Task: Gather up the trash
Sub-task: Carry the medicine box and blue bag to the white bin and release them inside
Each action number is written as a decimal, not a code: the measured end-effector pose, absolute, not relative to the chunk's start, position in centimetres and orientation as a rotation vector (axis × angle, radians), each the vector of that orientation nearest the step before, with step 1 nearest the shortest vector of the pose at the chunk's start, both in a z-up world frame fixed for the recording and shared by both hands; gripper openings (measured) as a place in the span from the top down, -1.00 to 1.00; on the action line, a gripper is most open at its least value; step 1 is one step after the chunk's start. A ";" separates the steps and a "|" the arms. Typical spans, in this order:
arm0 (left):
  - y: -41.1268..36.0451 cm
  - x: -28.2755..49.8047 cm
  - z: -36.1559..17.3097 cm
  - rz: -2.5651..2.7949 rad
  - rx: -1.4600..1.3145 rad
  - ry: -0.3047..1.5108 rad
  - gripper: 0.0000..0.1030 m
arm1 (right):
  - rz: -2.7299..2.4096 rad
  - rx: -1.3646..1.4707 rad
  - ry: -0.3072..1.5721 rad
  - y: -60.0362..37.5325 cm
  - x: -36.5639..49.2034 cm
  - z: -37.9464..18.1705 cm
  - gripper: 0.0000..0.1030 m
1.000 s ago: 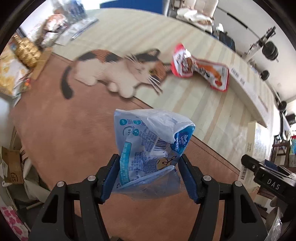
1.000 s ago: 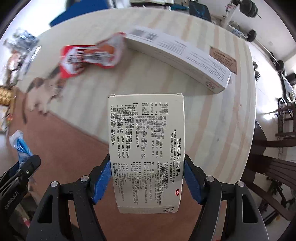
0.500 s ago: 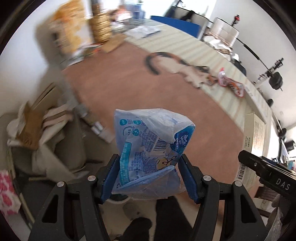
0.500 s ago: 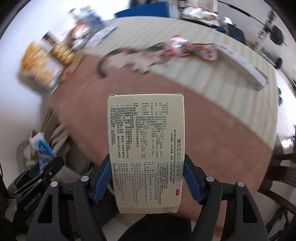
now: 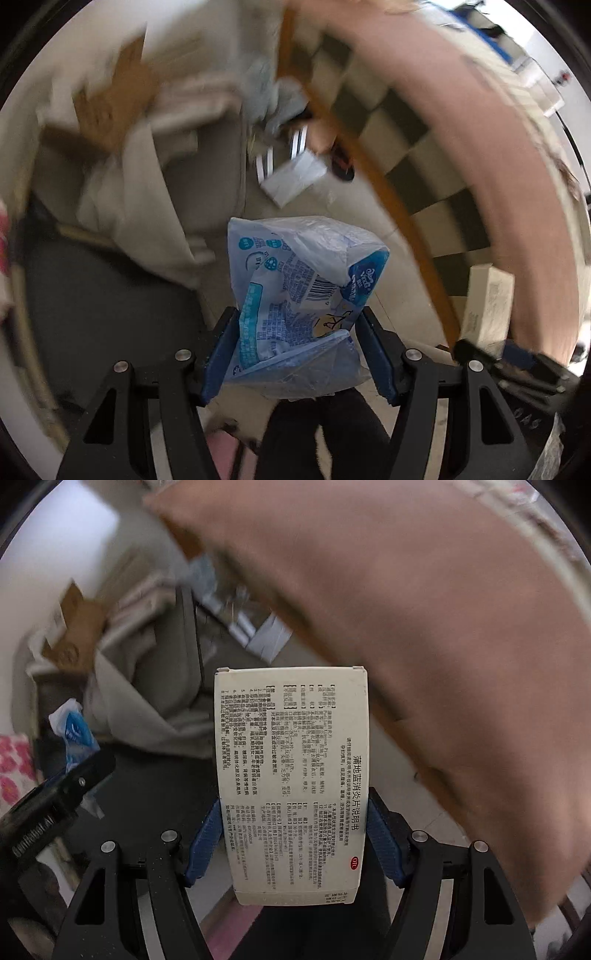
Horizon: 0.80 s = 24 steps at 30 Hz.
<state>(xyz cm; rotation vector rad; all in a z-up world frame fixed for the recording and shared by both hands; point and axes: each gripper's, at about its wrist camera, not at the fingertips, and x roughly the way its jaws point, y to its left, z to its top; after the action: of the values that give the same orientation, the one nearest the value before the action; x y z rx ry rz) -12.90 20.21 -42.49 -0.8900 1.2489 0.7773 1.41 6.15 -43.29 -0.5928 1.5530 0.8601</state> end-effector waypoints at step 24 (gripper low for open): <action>23.2 -21.0 -73.4 0.888 -1.133 1.369 -0.91 | 0.943 -0.648 1.769 8.1 -3.8 -77.6 -1.00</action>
<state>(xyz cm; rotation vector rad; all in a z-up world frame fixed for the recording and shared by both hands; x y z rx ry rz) -21.03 23.15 -73.36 -1.1328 1.3689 0.8883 -3.79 8.12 -77.63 -0.6478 1.7689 0.9426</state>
